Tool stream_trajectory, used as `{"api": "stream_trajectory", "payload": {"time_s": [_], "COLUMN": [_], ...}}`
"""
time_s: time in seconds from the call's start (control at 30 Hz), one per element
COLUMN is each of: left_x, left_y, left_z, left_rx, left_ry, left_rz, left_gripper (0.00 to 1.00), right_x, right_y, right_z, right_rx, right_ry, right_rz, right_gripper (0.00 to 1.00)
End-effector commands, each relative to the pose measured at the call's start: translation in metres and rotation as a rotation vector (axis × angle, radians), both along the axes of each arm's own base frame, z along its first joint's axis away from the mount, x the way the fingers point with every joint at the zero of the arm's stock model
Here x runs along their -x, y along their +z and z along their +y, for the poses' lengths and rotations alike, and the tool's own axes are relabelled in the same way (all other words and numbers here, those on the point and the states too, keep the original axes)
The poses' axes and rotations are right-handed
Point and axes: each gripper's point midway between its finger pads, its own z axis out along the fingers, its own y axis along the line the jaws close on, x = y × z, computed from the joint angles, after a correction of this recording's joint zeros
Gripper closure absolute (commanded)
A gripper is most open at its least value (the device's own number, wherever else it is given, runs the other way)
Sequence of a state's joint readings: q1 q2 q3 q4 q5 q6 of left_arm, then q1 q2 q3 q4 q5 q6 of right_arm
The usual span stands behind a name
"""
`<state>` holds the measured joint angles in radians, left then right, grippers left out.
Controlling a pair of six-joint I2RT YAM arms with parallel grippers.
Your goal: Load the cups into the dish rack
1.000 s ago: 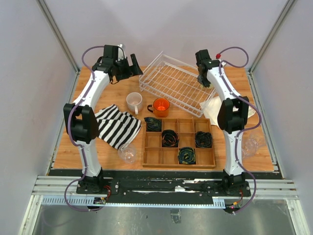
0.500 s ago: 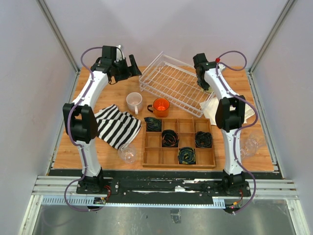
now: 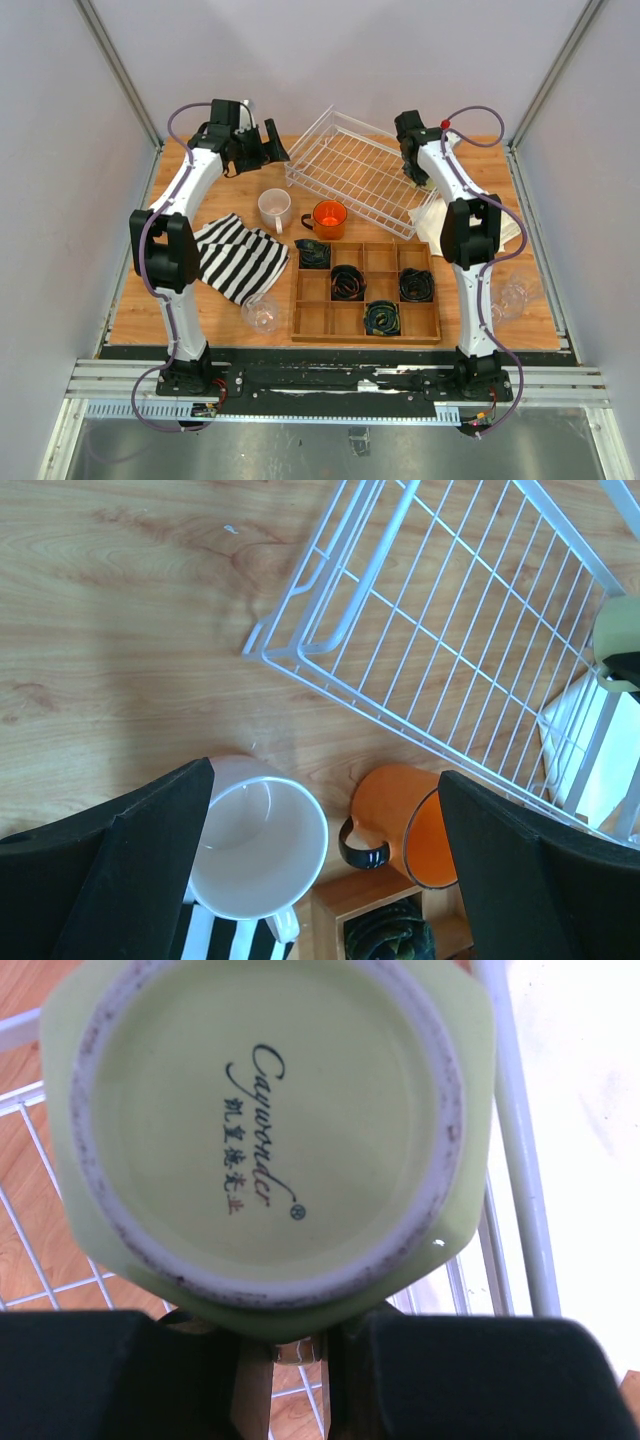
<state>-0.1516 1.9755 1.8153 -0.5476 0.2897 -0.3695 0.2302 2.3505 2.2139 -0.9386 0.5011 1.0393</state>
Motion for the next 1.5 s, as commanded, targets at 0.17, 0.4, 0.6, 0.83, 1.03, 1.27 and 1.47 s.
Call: {"api": "stream_trajectory", "payload": {"time_s": [0.17,0.4,0.6,0.83,1.03,1.27,1.47], "left_x": [0.003,0.001,0.0,0.001,0.004,0.013,0.037], "left_y": [0.019,0.018,0.021,0.023,0.026,0.021,0.012], "left_z": [0.005,0.004,0.005,0.004,0.003,0.006,0.012], "left_rx": [0.006,0.015,0.015,0.023,0.025,0.012,-0.002], "left_ry": [0.002,0.004,0.012,0.01,0.005,0.001,0.018], "left_rz": [-0.055,-0.056,-0.061,-0.063,-0.069,-0.057,-0.03], "left_gripper": [0.0,0.0,0.0,0.0,0.0,0.0,0.0], "right_x": [-0.004,-0.01,-0.01,-0.012,-0.011,-0.004,0.01], "right_y": [-0.001,0.003,0.015,0.021,0.035,0.055,0.07], "right_z": [-0.004,0.002,0.017,0.03,0.029,0.034,0.044], "right_rx": [0.053,0.043,0.01,-0.052,-0.041,-0.049,-0.055], "right_ry": [0.004,0.058,0.121,0.157,0.167,0.187,0.227], "right_rz": [-0.022,-0.027,-0.056,-0.076,-0.097,-0.128,-0.149], "right_gripper": [0.63,0.48,0.45,0.46,0.45,0.43,0.42]}}
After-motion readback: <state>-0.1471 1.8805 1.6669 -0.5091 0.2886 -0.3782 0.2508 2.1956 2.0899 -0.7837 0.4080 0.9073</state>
